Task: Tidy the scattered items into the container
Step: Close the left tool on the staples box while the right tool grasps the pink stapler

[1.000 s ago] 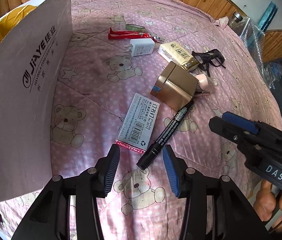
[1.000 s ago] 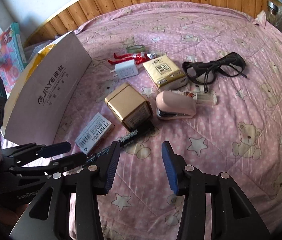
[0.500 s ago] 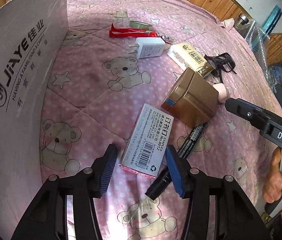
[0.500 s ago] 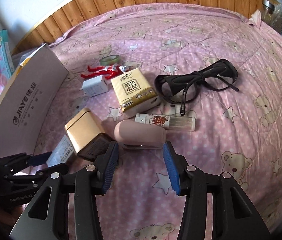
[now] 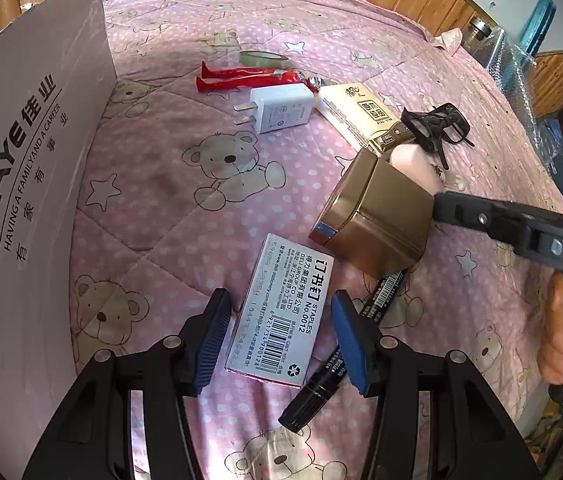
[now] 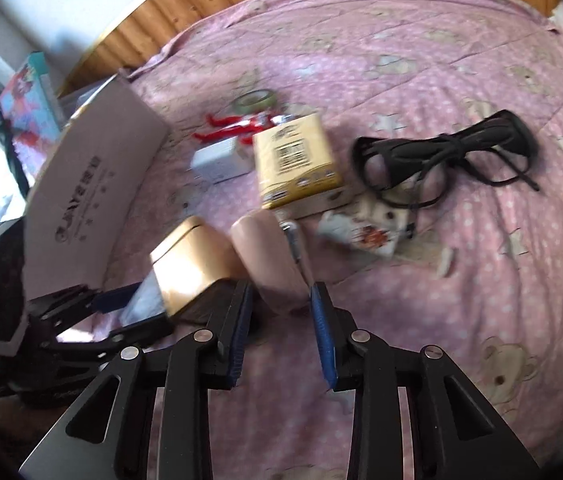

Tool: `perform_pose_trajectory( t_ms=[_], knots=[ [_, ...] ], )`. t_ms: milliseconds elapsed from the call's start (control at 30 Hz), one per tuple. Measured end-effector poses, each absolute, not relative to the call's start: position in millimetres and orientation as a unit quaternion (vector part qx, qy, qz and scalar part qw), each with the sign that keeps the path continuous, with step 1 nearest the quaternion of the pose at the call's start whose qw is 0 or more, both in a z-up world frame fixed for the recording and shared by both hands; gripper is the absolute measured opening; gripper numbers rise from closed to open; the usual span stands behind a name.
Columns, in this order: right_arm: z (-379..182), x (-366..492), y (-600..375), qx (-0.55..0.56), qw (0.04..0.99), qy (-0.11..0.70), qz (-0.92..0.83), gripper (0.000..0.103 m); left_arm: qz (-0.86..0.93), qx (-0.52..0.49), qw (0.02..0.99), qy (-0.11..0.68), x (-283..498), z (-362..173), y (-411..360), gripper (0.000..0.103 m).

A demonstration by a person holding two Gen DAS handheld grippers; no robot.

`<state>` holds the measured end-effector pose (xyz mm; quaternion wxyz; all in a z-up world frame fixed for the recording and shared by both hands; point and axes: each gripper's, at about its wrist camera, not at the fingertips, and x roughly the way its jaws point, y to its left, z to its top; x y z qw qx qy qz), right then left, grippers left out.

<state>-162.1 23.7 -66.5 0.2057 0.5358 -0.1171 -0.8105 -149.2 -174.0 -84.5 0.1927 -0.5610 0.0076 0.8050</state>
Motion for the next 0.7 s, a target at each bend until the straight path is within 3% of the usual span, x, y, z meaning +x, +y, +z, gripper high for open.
perform_pose_trajectory(
  t_ms=[100, 200, 267, 300, 333, 367, 400, 600, 700],
  knots=[
    [-60.0, -149.0, 4.5, 0.530, 0.202, -0.075, -0.820, 0.032, 0.805, -0.561, 0.192, 0.002, -149.8, -84.9, -175.2, 0.052],
    [-62.7, -149.8, -0.6, 0.506, 0.161, -0.029, -0.847, 0.046, 0.809, -0.557, 0.188, 0.003, -149.8, -85.5, -173.5, 0.052],
    [-68.0, -155.6, 1.0, 0.494, 0.146, -0.018, -0.857, 0.047, 0.812, -0.553, 0.188, 0.013, -148.6, -85.7, -172.0, 0.052],
    [-70.9, -158.6, 4.4, 0.491, 0.148, -0.027, -0.858, 0.047, 0.813, -0.552, 0.187, 0.016, -148.4, -86.2, -171.2, 0.052],
    [-75.7, -161.6, 6.9, 0.495, 0.154, -0.041, -0.854, 0.041, 0.814, -0.551, 0.185, 0.020, -148.9, -86.6, -171.2, 0.052],
    [-79.4, -164.7, 11.1, 0.505, 0.161, -0.062, -0.846, 0.028, 0.814, -0.551, 0.182, 0.022, -148.8, -86.8, -172.9, 0.052],
    [-80.9, -164.4, 15.6, 0.512, 0.149, -0.081, -0.842, 0.024, 0.813, -0.554, 0.180, 0.024, -149.2, -86.2, -174.1, 0.051],
    [-77.8, -141.7, 20.6, 0.535, 0.119, -0.137, -0.825, 0.025, 0.807, -0.565, 0.172, -0.007, -145.9, -84.4, -188.2, 0.050],
    [-80.4, -141.3, 13.6, 0.516, 0.109, -0.113, -0.842, 0.034, 0.809, -0.558, 0.183, 0.000, -144.5, -84.6, -180.1, 0.063]
  ],
)
